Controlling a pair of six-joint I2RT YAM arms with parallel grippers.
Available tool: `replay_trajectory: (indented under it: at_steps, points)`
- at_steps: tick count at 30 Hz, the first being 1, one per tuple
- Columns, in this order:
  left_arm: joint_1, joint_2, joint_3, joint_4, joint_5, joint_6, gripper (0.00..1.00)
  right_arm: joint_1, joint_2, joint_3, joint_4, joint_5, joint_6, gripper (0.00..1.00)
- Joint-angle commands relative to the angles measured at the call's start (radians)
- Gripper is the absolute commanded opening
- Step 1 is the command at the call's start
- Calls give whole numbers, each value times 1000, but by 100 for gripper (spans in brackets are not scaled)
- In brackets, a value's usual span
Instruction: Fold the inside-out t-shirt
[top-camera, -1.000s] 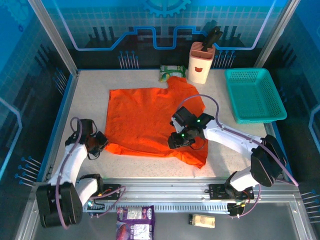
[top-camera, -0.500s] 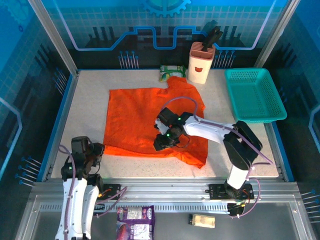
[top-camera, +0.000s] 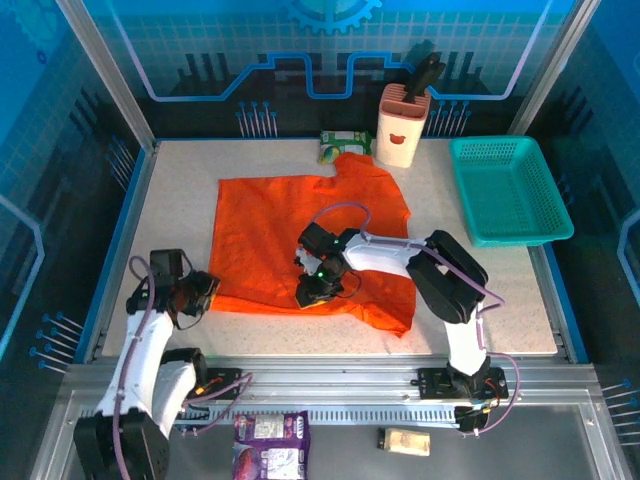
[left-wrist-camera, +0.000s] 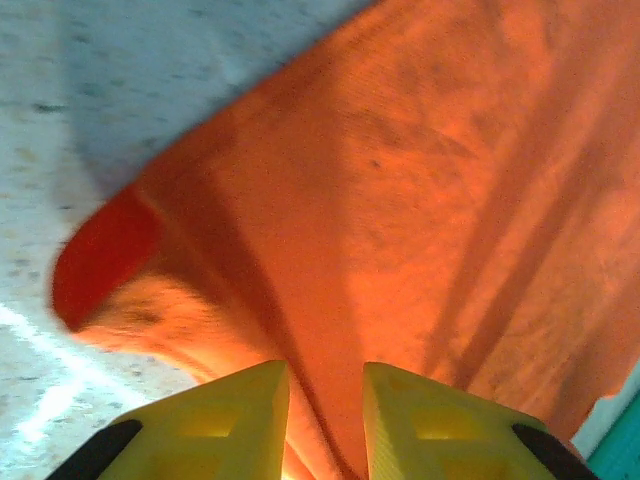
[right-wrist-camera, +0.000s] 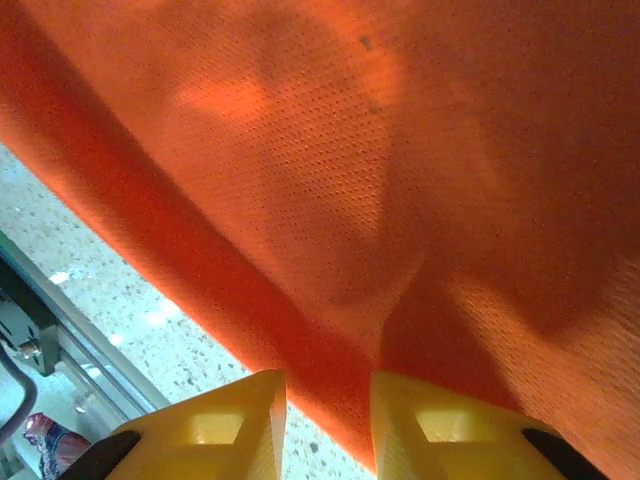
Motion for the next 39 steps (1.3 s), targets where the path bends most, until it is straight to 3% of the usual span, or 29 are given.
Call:
replay_trajectory:
  at_steps: [1, 4, 10, 21, 26, 32, 39]
  points:
    - [-47, 65, 69, 43, 67, 72, 27, 47, 44, 13, -3, -61, 7, 27]
    - [-83, 138, 75, 67, 88, 65, 28, 66, 41, 13, -18, -61, 1, 20]
    - [-135, 264, 55, 59, 71, 56, 29, 57, 3, 38, -58, 8, -6, 19]
    - [-126, 90, -174, 65, -90, -175, 42, -30, -201, -82, -57, 107, 65, 19]
    - [-125, 83, -71, 101, -41, -100, 39, -28, -318, -117, -203, 195, 40, 20]
    - [-136, 228, 78, 107, 67, 2, 38, 62, -405, -187, -357, 289, 43, 22]
    - [-196, 367, 122, 177, 99, 4, 39, 158, -393, -254, -423, 432, 81, 35]
